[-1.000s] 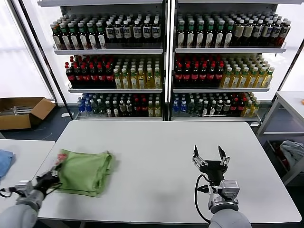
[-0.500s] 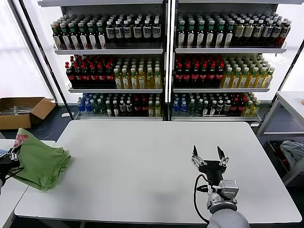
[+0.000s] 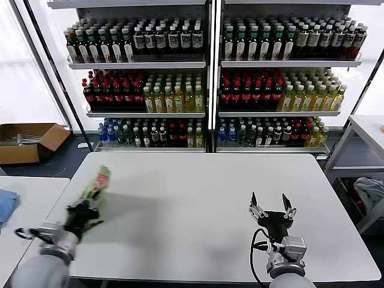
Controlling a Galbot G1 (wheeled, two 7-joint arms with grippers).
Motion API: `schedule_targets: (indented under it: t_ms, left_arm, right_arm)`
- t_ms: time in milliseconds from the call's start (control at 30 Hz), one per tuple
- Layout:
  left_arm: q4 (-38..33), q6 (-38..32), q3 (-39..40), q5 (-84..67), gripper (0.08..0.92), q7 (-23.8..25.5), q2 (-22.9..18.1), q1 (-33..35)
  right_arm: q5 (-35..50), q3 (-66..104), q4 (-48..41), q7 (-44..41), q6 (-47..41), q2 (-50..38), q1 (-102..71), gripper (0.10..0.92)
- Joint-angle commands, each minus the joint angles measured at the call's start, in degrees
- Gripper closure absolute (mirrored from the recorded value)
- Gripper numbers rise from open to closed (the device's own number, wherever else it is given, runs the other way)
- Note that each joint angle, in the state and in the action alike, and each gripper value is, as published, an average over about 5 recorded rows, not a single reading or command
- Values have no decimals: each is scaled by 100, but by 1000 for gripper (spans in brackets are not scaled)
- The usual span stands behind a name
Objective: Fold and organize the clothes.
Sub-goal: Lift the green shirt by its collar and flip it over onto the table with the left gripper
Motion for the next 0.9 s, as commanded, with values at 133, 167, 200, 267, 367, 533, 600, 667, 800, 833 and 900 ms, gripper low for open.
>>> schedule_targets:
  t_ms: [133, 167, 200, 267, 367, 533, 600, 667, 800, 833, 900]
  left_arm:
    - [666, 234, 2827, 1314, 896, -223, -1373, -750]
    - [713, 232, 2825, 1284, 896, -212, -1370, -802]
    - [751, 225, 2822, 1248, 896, -196, -1365, -845]
    - [799, 181, 2822, 1079, 896, -144, -1352, -910]
    - [793, 57, 2852, 669, 893, -79, -1370, -1001]
    - [506, -105, 2944, 15, 779, -124, -1476, -1046]
    - [355, -122, 2966, -60, 727, -140, -1498, -1001]
    - [244, -134, 2948, -60, 667, -154, -1513, -949]
    - [129, -134, 2804, -52, 554, -183, -1515, -855]
    - [120, -134, 2732, -18, 519, -208, -1512, -833]
    - [121, -132, 2557, 109, 467, -280, -1494, -800]
  right_arm:
    - [-511, -112, -84, -20, 68, 369, -366, 203]
    - [-544, -143, -97, -20, 69, 387, -363, 203]
    - [-571, -171, -112, -20, 68, 402, -354, 203]
    - [-608, -227, -150, -16, 61, 414, -321, 203]
    - [-582, -311, -233, 4, 15, 414, -233, 203]
    - [-366, -460, -469, 112, -150, 445, 26, 203]
    - [-196, -512, -607, 192, -225, 458, 176, 203]
    - [56, -555, -750, 267, -308, 471, 338, 203]
    - [676, -642, -1031, 348, -442, 487, 682, 203]
    - [921, -673, -1102, 361, -477, 487, 780, 203]
    - [1456, -744, -1217, 411, -546, 490, 956, 203]
